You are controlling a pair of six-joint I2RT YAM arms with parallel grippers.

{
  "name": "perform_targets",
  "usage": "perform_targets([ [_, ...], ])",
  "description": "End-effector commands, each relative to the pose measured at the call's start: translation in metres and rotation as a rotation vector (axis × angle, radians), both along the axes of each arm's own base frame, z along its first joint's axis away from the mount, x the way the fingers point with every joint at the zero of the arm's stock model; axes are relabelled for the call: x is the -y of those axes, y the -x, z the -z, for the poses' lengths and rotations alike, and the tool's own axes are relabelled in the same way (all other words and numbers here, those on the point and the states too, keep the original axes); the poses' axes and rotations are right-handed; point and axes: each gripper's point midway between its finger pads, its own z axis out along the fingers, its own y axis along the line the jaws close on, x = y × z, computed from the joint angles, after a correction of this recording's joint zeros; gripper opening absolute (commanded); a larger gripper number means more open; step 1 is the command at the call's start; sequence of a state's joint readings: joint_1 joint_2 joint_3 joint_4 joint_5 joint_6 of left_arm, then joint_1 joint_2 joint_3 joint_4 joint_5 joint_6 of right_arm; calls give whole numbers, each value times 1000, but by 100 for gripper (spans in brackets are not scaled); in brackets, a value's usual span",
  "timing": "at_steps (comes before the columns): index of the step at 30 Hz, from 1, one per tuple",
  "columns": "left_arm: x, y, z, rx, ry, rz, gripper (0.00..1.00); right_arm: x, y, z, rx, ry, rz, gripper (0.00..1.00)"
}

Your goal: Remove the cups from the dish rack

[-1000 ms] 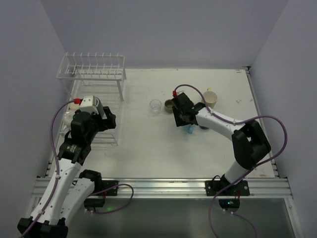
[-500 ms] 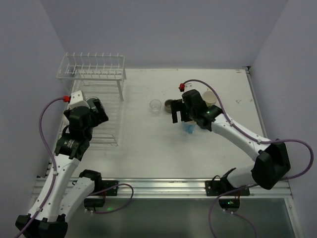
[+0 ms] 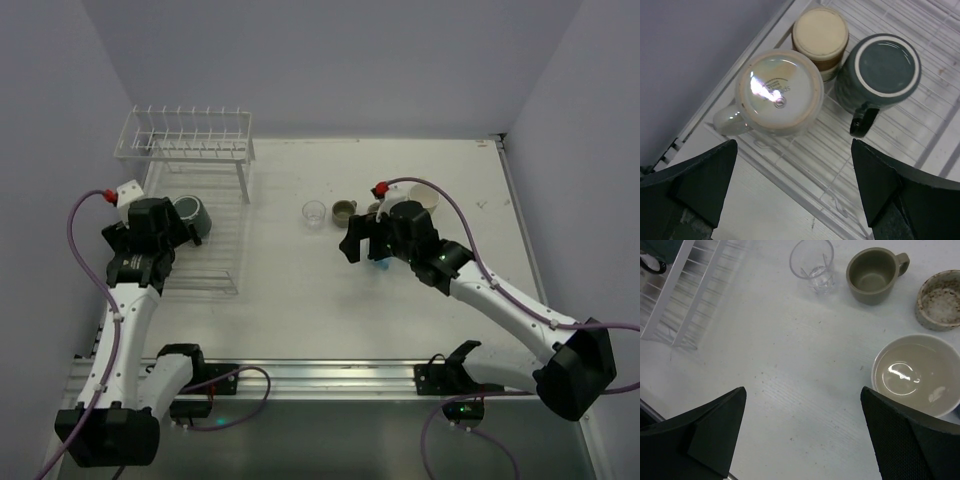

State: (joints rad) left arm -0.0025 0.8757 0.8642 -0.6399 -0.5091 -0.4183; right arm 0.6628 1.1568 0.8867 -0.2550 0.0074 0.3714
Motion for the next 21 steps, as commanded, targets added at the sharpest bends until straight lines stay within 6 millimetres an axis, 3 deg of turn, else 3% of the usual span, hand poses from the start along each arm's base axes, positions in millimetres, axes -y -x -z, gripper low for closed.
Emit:
perform_targets([
  [1, -15, 1, -8, -44, -4, -21, 100, -15, 3, -12, 37, -97, -50, 99],
  [6, -28, 1, -9, -76, -5, -36, 100, -20, 6, -8, 27, -95, -80, 99],
  [16, -34, -28, -11, -124, 49, 19, 100, -34, 17, -9, 29, -109, -161, 99],
  [21, -43, -32, 10, -207, 104, -10, 100, -42, 21, -11, 48, -106, -196, 99],
])
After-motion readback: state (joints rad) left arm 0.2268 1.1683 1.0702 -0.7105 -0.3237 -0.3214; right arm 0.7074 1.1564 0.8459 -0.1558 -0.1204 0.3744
